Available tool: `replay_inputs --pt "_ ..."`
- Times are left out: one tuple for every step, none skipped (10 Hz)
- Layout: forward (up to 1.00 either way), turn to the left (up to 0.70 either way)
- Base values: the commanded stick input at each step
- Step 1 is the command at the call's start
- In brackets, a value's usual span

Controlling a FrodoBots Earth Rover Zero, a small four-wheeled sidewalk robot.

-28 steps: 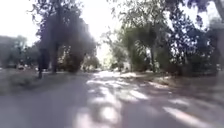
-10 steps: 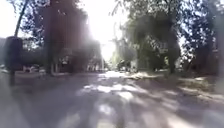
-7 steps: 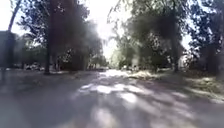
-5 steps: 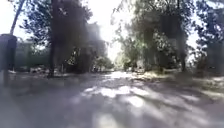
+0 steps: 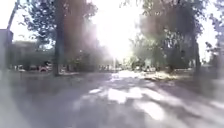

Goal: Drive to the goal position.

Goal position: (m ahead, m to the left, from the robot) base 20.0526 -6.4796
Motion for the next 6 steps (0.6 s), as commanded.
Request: replay_inputs --pt "1.0 0.0" --pt "1.0 0.0" --pt "1.0 0.0" --pt "1.0 0.0" --pt "1.0 0.0" --pt "1.0 0.0"
